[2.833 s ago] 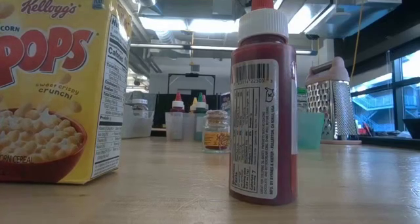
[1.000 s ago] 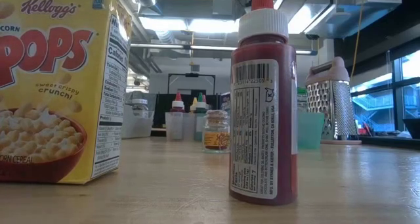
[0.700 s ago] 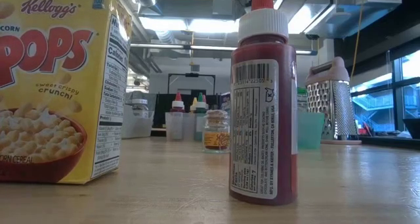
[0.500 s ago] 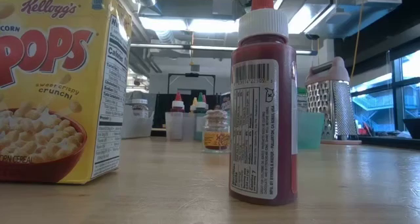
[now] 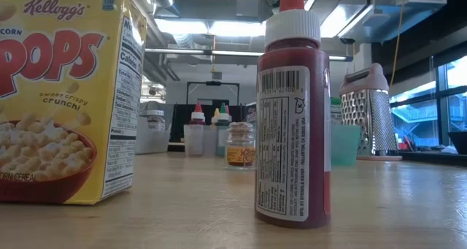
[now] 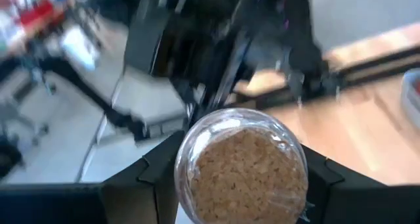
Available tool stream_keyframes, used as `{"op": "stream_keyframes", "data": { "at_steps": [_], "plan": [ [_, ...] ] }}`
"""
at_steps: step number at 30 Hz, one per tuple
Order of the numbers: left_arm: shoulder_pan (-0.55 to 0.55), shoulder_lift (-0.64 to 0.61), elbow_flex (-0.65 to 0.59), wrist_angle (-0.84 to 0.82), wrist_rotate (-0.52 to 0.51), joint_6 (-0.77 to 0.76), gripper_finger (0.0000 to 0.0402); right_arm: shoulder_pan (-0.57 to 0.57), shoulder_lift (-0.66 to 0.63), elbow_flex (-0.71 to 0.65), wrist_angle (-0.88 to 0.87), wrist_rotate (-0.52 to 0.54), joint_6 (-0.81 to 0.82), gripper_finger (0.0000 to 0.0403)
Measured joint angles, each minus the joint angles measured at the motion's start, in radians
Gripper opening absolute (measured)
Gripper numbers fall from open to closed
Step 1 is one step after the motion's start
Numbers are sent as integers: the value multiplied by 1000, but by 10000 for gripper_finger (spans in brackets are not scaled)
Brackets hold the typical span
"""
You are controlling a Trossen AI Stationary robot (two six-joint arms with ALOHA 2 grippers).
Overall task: Pick & Place Kitchen Items
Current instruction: Put the bottom transparent spice bottle into the gray bin
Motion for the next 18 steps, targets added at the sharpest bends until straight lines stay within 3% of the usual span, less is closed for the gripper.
{"op": "stream_keyframes", "data": {
  "at_steps": [5,12,18],
  "plan": [
    [4,0,0,268,-14,307,269,-36,0,58,52,28,33,197],
    [26,-2,1,664,106,675,269,-75,0,74,137,14,75,197],
    [50,-2,1,790,235,889,269,-81,0,74,178,12,78,197]
  ]
}}
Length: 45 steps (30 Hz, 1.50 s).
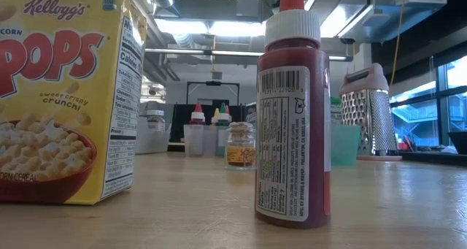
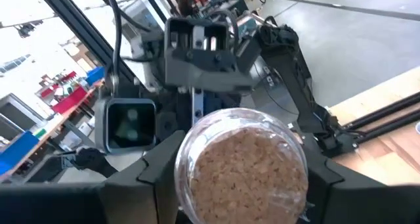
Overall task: Pick & Place Kitchen Items
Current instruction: Put the bottom transparent spice bottle into the gray bin
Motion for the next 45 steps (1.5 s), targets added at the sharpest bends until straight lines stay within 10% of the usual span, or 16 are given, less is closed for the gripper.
{"op": "stream_keyframes", "data": {
  "at_steps": [13,45],
  "plan": [
    [54,0,0,0,176,48,269,-20,0,0,28,-3,0,197],
    [69,0,0,0,137,85,192,-26,0,-3,28,12,-34,228]
  ]
}}
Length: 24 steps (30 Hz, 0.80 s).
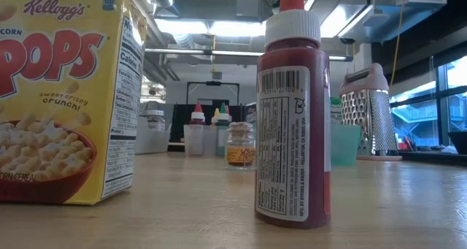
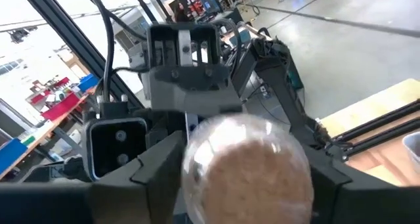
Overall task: Pick & Place Kitchen Items
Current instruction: Put the bottom transparent spice bottle into the gray bin
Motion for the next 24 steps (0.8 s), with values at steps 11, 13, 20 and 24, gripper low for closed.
{"op": "stream_keyframes", "data": {
  "at_steps": [11,13,20,24],
  "plan": [
    [-36,-26,0,29,-51,27,192,9,-38,1,-9,18,-74,310],
    [-52,-40,0,50,-65,25,192,24,-57,2,-7,19,-110,315],
    [-116,-95,0,276,-46,-78,192,88,-82,2,8,23,-249,318],
    [-150,-144,-7,307,68,-256,192,120,-80,2,7,23,-360,318]
  ]
}}
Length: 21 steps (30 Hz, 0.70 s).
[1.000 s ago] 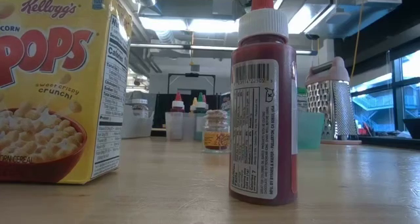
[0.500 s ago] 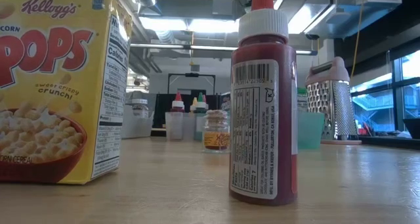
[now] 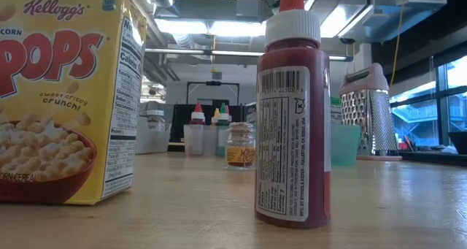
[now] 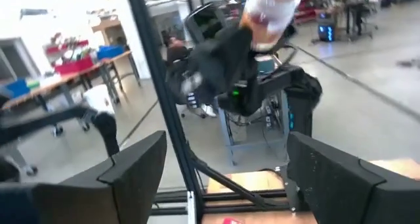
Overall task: Pick & Place Kitchen Items
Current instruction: Put the bottom transparent spice bottle into the gray bin
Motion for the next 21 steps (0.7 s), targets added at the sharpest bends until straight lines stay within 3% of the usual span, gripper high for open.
{"op": "stream_keyframes", "data": {
  "at_steps": [6,14,18,21],
  "plan": [
    [0,-50,-45,-10,221,-349,192,24,17,-1,57,0,-199,318],
    [101,-46,-89,-11,718,-773,192,71,44,-1,248,0,-480,318],
    [165,-19,-97,-7,826,-928,192,78,71,0,317,-12,-621,307],
    [202,11,-97,32,847,-998,192,78,101,0,364,-35,-684,296]
  ]
}}
